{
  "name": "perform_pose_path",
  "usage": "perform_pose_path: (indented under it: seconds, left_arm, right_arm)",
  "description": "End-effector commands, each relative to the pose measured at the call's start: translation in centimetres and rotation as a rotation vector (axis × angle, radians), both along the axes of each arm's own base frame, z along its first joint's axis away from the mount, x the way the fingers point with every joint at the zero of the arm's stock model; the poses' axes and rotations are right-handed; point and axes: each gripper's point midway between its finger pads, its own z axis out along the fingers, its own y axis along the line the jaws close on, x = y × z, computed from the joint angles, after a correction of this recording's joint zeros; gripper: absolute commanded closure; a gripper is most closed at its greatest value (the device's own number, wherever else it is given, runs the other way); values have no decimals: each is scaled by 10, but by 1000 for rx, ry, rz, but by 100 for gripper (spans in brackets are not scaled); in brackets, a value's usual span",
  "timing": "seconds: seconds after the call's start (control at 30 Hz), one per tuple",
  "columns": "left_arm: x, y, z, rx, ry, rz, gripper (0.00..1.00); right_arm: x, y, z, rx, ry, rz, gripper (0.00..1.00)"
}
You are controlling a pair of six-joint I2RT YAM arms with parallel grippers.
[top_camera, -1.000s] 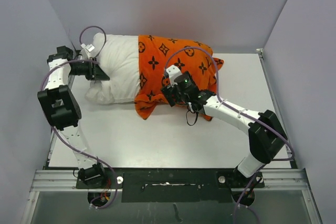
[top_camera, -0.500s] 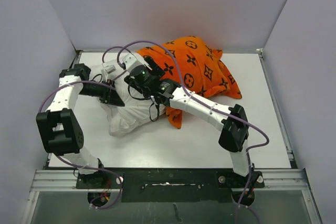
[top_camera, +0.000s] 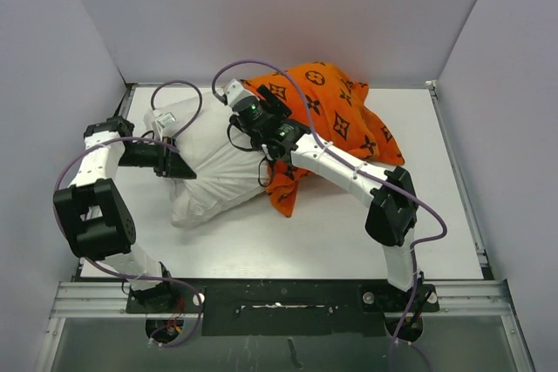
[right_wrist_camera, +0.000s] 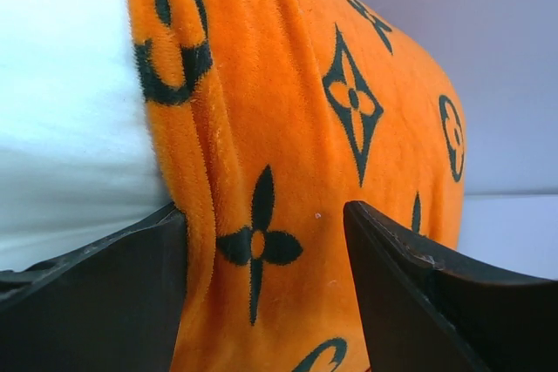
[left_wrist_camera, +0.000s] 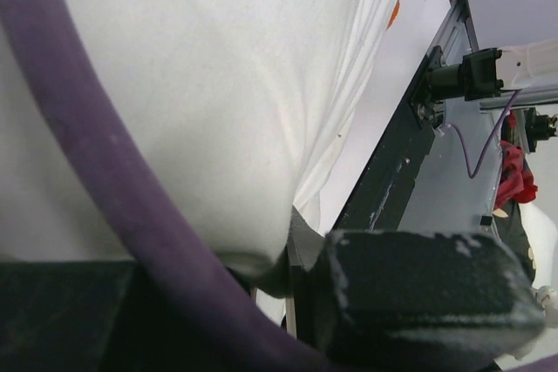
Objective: Remove the pillowcase from the pillow
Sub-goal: Remove the pillow from the pillowcase.
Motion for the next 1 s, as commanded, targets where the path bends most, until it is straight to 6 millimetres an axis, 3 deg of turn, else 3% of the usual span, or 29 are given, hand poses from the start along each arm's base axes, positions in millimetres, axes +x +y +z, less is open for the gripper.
perform_pose_path:
  seconds: [0.0,0.13,0.3,0.4,0.43,0.5,0.57,0.67,0.7,0.77,0.8,0.9,0.97]
  left_arm:
    - [-13,6,20,-8,-77,-9,100]
    - [-15,15,22,33,-124,-12,100]
    - [-4,48,25,66,-163,55,100]
    - [1,72,14,104,-178,82,100]
    - [2,78,5,124,-168,86,100]
    - [-2,80,-4,126,-153,74,100]
    - [-5,76,0,100,-164,56,100]
    - [-6,66,13,112,-223,16,100]
    - [-6,63,20,124,-258,-1,84]
    - [-13,53,36,129,-359,-48,20]
    - [-21,47,42,135,-428,-86,4]
    - [-51,25,40,203,-635,-256,2]
    - [-60,18,28,297,-839,-364,2]
  right_arm:
    - [3,-23,20,-93,-56,-47,33]
    - [19,-52,21,-132,-71,-131,40]
    - [46,-132,31,-82,-77,-320,69]
    - [47,-176,33,14,-59,-404,88]
    - [46,-177,30,64,-42,-396,89]
    - [38,-159,19,88,-2,-301,91]
    - [31,-135,6,57,17,-238,93]
    - [19,-111,-31,128,184,-187,96]
    - [16,-107,-38,155,216,-191,97]
    - [12,-99,-49,208,267,-193,98]
    - [11,-101,-54,220,285,-207,98]
    - [14,-117,-66,293,352,-285,98]
    - [17,-129,-73,379,406,-318,99]
